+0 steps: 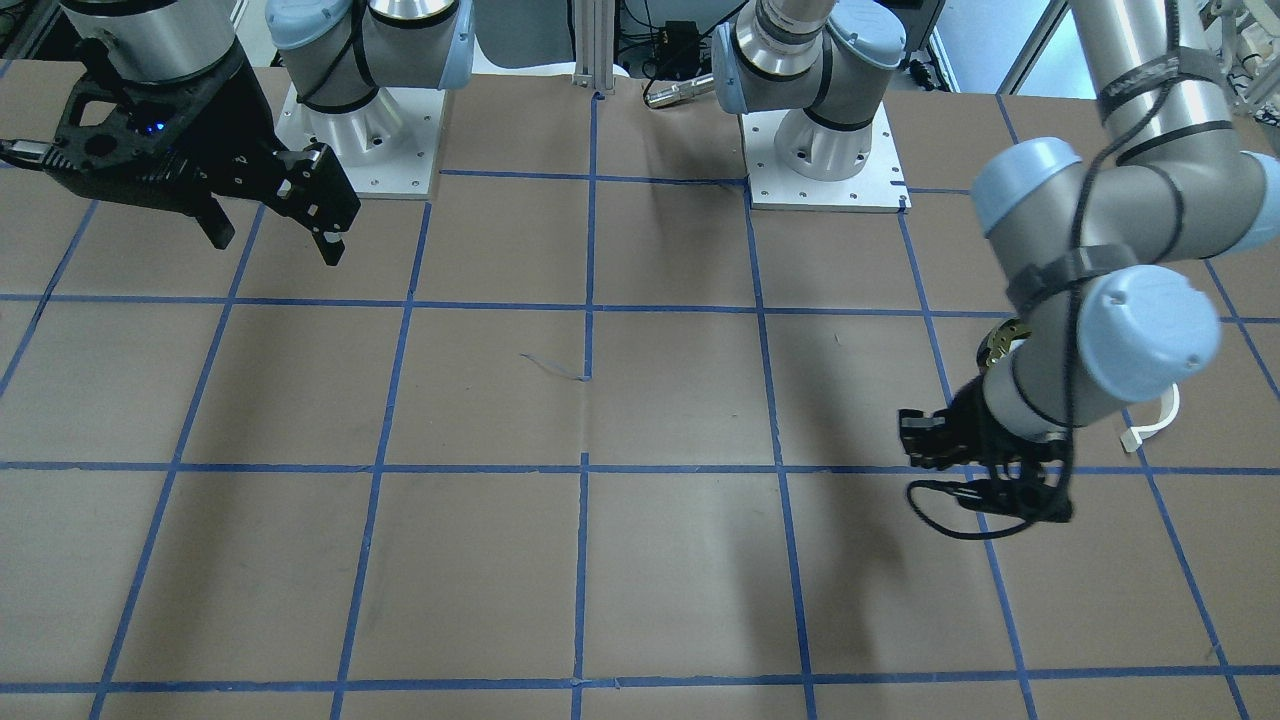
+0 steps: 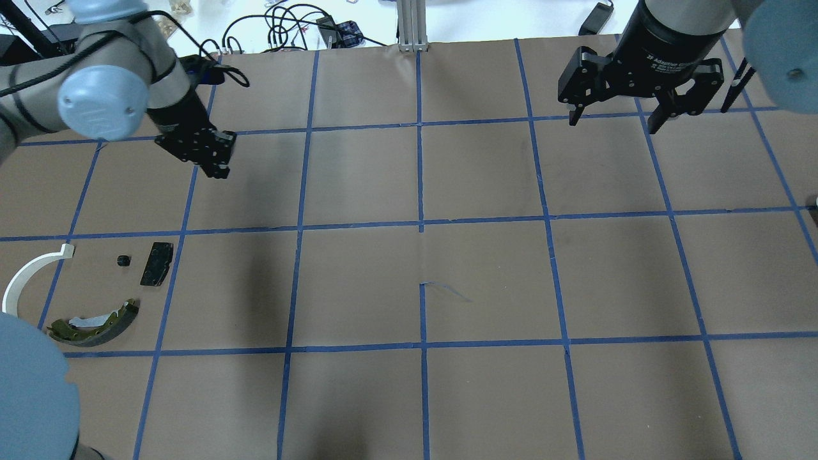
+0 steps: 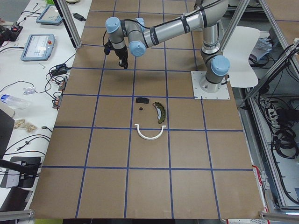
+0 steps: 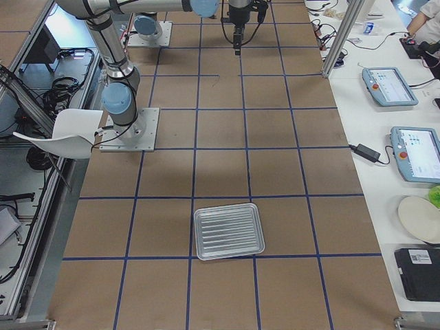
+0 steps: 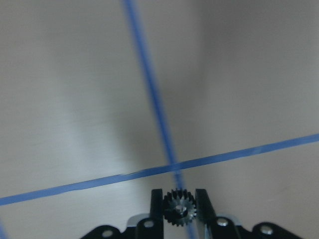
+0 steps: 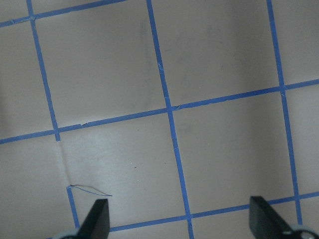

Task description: Place bearing gear from tray to pile

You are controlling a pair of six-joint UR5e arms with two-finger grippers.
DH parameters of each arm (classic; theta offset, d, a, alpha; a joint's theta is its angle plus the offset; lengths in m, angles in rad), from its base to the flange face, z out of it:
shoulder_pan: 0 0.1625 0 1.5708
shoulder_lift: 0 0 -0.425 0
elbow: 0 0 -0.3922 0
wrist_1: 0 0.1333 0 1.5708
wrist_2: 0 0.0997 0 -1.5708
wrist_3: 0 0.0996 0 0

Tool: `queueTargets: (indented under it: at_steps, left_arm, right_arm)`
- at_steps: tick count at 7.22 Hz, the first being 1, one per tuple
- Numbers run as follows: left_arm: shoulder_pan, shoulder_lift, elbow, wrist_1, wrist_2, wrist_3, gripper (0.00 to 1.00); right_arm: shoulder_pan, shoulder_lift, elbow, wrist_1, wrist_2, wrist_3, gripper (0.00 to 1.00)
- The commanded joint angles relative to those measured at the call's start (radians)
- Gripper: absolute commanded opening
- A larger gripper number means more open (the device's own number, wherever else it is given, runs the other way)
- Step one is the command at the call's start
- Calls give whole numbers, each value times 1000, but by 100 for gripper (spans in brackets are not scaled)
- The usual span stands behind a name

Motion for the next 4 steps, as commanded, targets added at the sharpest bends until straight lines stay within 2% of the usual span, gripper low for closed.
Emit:
queueTargets:
  at_steps: [1, 3, 4]
  left_arm:
    - [208, -25, 2, 28, 7, 131, 0]
    - [351, -54, -17, 53, 6, 187, 0]
    - [370, -74, -29, 82, 6, 189, 0]
  right_arm:
    - [0, 0, 0, 1, -2, -2, 100]
    - [0, 0, 2, 1, -2, -2, 100]
    - [0, 0, 2, 1, -2, -2, 100]
